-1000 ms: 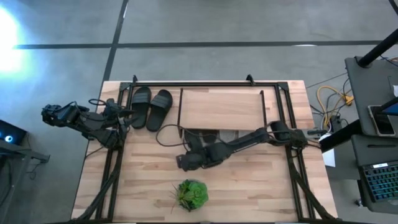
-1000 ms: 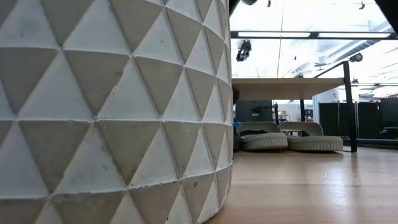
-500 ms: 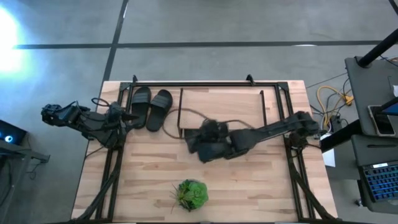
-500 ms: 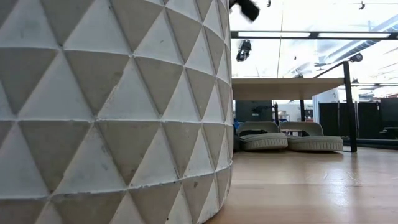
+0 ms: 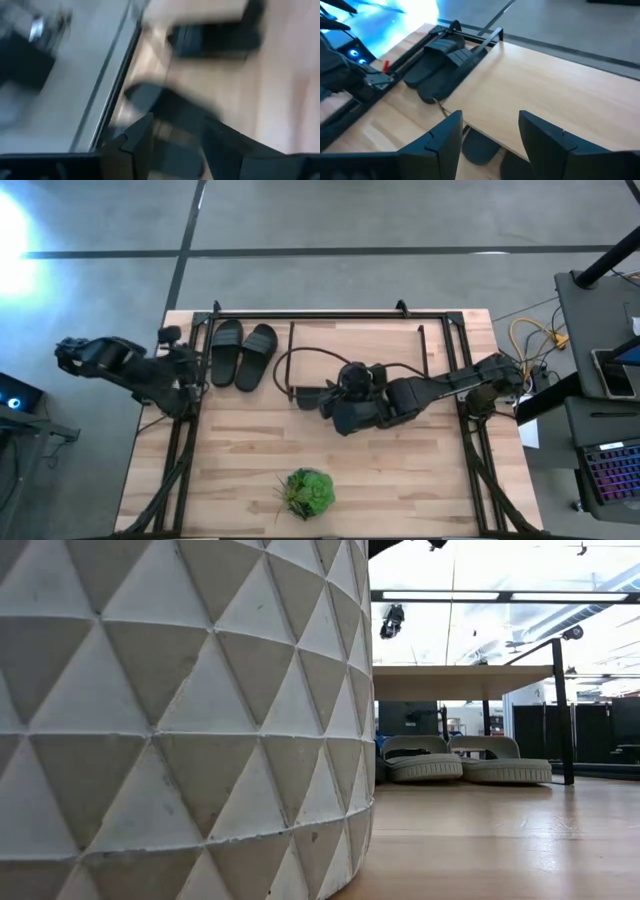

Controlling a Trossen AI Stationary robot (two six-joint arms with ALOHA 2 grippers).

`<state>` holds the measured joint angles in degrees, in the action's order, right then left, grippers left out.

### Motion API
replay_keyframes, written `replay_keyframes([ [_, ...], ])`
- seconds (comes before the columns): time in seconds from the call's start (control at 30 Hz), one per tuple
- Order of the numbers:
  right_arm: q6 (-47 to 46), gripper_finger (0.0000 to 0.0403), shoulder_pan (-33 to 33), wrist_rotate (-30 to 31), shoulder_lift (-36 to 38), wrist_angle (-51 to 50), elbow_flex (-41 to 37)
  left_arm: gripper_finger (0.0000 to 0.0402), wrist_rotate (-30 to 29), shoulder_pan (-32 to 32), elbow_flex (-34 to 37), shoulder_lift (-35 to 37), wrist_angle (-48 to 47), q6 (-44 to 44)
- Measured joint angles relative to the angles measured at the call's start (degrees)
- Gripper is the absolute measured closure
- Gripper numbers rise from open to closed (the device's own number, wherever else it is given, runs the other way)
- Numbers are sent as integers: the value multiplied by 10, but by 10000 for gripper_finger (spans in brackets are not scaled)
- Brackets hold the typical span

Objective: Pick and place slides into the shelf
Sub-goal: Put the black slide on the shelf

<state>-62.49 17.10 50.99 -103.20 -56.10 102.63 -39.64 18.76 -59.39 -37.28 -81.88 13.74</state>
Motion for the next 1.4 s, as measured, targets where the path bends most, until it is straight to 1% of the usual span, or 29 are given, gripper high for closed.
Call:
replay_keyframes([
  [0.07,0,218,0,1,0,-15,0,281,-18,0,-10,-42,-83,52],
  [0.13,-4,218,0,7,0,-28,0,310,-43,-2,-5,-76,-74,69],
  [0.23,-30,218,0,29,4,-51,0,350,-72,-6,-1,-89,-57,92],
  [0.33,-56,216,0,40,12,-75,0,364,-110,-25,3,-126,-82,135],
  [0.37,-58,215,2,43,16,-83,0,363,-118,-34,7,-135,-81,143],
  [0.47,-59,207,7,47,22,-99,0,342,-97,-64,17,-148,-81,165],
  [0.7,-47,193,14,46,33,-129,0,251,-92,-167,20,-199,-73,171],
  [0.77,-45,192,14,45,34,-134,0,232,-83,-198,20,-215,-45,125],
  [0.87,-46,192,14,30,35,-141,0,221,-23,-252,26,-233,47,-17],
  [0.97,-46,192,15,20,35,-141,0,219,-16,-306,33,-243,131,-151],
  [1.07,-46,192,18,15,35,-142,0,219,-2,-369,46,-237,181,-257],
  [1.1,-46,192,20,15,35,-143,0,219,16,-392,54,-229,194,-283],
  [1.2,-50,192,22,15,35,-148,0,219,110,-474,90,-191,216,-353],
  [1.23,-51,192,23,16,35,-149,0,219,130,-500,102,-173,222,-380],
  [1.3,-59,192,23,18,35,-158,0,219,141,-538,119,-134,233,-431],
  [1.4,-67,192,23,30,35,-167,0,219,153,-567,143,-87,271,-510],
])
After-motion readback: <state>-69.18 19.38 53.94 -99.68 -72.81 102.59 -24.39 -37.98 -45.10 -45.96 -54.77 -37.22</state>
